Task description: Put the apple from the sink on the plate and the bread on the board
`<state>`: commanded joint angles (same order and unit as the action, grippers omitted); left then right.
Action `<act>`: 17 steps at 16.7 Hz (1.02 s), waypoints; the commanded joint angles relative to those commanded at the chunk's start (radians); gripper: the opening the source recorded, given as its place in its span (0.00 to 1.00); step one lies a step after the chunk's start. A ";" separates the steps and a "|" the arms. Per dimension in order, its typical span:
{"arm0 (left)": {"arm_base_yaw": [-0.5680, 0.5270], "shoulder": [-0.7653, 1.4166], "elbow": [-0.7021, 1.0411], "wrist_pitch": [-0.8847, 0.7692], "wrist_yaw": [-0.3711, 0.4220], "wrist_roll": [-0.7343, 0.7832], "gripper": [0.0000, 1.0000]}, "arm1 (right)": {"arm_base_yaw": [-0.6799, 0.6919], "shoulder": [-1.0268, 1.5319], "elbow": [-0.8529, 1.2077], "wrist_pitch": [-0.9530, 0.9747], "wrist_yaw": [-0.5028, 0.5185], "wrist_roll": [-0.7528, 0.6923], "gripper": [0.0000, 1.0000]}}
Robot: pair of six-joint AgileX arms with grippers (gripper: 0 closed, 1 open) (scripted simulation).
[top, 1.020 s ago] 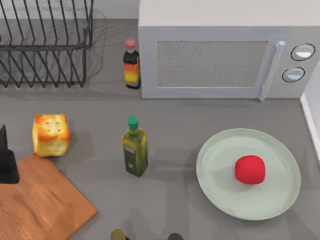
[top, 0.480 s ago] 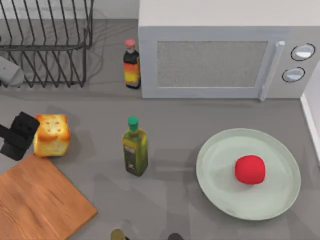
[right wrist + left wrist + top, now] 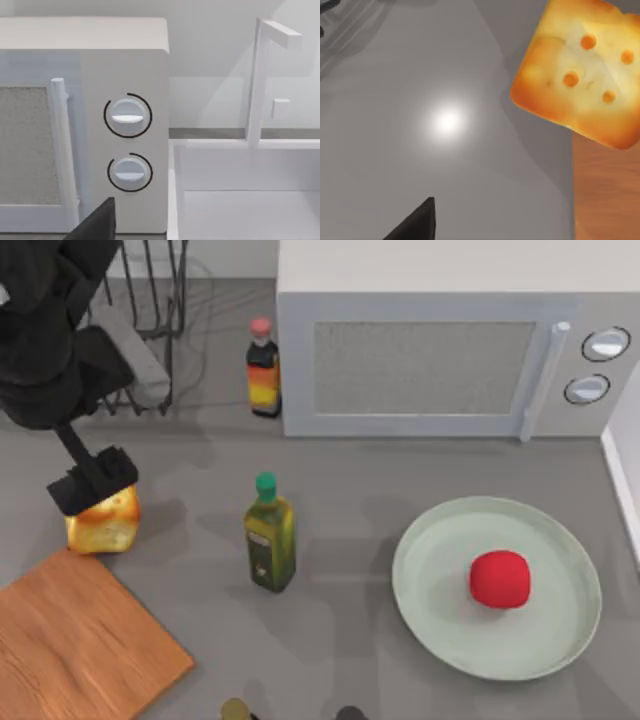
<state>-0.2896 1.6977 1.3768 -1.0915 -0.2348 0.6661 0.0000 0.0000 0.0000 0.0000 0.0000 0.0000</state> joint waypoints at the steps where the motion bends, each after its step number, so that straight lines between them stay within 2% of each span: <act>1: -0.012 0.073 0.059 -0.047 -0.010 0.028 1.00 | 0.000 0.000 0.000 0.000 0.000 0.000 1.00; 5: -0.052 0.317 0.257 -0.203 -0.045 0.123 1.00 | 0.000 0.000 0.000 0.000 0.000 0.000 1.00; 9: -0.077 0.464 0.377 -0.298 -0.065 0.180 1.00 | 0.000 0.000 0.000 0.000 0.000 0.000 1.00; 17: -0.077 0.495 0.399 -0.314 -0.069 0.193 1.00 | 0.000 0.000 0.000 0.000 0.000 0.000 1.00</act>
<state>-0.3665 2.1923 1.7761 -1.4059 -0.3042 0.8591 0.0000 0.0000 0.0000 0.0000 0.0000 0.0000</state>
